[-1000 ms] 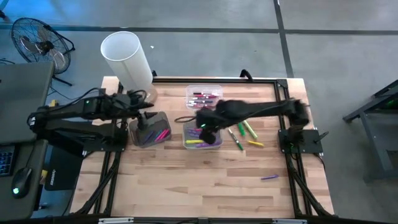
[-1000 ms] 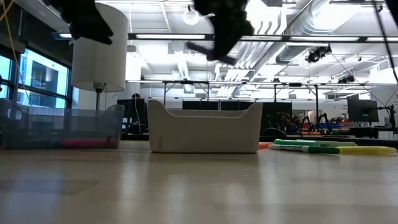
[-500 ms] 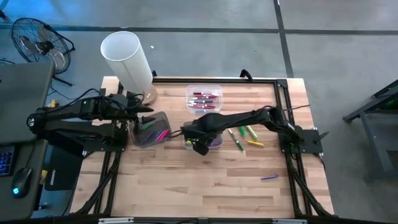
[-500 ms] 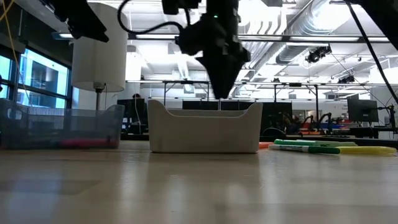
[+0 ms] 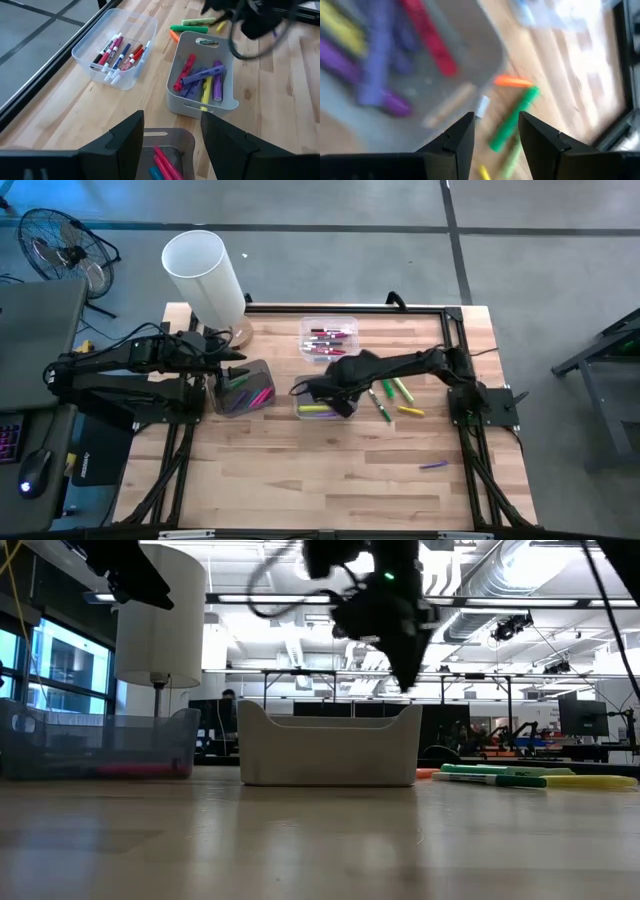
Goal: Pick & Place Markers
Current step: Put the light green highlighter pen into the white bin
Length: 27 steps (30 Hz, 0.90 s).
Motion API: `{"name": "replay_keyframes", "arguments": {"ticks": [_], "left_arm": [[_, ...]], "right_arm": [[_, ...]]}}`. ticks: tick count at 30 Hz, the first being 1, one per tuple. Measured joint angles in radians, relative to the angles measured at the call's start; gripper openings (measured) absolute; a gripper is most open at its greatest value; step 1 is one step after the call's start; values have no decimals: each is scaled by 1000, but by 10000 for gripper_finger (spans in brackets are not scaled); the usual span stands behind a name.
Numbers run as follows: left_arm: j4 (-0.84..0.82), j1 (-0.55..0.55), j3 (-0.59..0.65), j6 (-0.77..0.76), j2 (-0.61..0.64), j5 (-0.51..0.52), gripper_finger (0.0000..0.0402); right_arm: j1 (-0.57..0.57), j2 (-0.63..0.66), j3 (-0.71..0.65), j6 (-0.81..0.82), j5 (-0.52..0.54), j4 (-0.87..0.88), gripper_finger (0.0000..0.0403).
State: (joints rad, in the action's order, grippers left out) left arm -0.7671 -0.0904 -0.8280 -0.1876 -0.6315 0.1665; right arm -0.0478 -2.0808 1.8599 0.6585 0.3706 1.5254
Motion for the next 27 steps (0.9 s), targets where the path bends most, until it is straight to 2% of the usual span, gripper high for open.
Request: {"name": "replay_keyframes", "arguments": {"ticks": [5, 9, 14, 20, 27], "left_arm": [[1, -1, 0, -19, 0, 4, 192], [2, -1, 0, -30, 0, 39, 192], [13, -1, 0, -53, 0, 99, 192], [20, -1, 0, -57, -1, 129, 192], [62, -1, 0, -79, -1, 142, 192]], "right_arm": [[53, 205, -290, 37, -21, -162, 141], [111, 391, -563, 95, -113, -368, 141], [167, 552, -837, 198, -197, -473, 141], [188, 598, -1009, 216, -257, -539, 141], [204, 591, -1148, 230, -266, -660, 142]]}}
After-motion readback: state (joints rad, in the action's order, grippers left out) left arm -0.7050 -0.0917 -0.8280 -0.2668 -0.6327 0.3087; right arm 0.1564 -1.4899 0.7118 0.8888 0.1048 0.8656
